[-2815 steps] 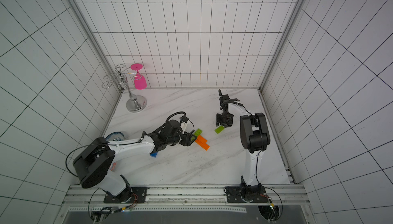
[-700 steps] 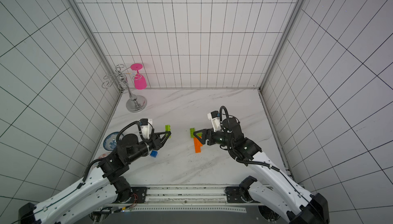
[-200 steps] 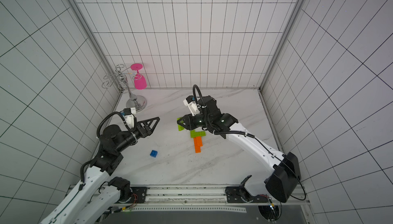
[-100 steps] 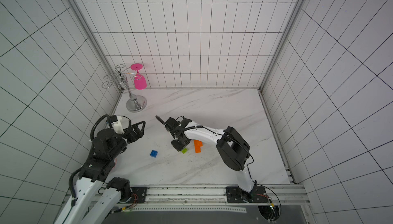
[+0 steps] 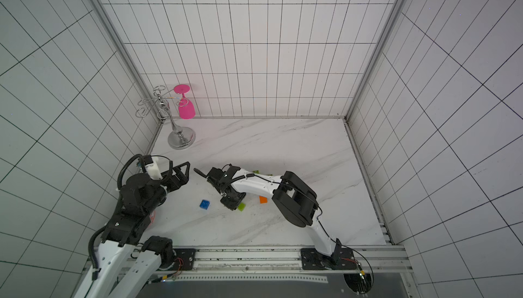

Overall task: Assemble a small pinwheel with lego
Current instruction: Place the lego brick at the center of the board.

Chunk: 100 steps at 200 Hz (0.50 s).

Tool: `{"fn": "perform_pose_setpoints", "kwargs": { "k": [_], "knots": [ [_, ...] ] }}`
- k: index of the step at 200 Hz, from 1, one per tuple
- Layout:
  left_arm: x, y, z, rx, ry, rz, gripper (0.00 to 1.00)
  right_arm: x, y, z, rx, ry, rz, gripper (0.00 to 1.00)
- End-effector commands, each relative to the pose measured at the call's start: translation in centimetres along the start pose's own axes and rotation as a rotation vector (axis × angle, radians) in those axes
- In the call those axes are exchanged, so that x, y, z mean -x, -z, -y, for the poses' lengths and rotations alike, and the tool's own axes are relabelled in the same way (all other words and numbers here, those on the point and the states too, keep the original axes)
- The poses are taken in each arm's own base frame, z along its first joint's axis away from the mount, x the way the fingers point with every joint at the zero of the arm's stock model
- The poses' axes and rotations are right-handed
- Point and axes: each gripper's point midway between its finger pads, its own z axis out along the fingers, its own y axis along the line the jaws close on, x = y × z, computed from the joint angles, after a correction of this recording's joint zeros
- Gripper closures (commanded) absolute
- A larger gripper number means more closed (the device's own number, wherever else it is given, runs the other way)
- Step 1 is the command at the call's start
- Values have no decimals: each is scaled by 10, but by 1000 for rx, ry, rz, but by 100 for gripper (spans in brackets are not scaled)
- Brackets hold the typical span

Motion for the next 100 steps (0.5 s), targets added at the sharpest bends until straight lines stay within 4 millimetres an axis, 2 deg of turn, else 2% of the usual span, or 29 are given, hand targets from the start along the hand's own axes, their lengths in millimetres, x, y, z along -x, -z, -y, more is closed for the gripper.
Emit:
{"fn": "perform_pose_setpoints", "kwargs": {
  "k": [1, 45, 70, 100],
  "knots": [
    [4, 3, 0, 7, -7, 12, 3, 0, 2, -3, -23, 32, -21, 55],
    [0, 0, 0, -1, 1, -2, 4, -16, -4, -4, -39, 21, -51, 41],
    [-1, -2, 0, -1, 1, -10, 4, -31, -5, -4, -34, -1, -64, 36],
    [-2, -3, 0, 0, 4, -12, 4, -49, -9, 2, -64, -21, -87, 36]
  ]
}}
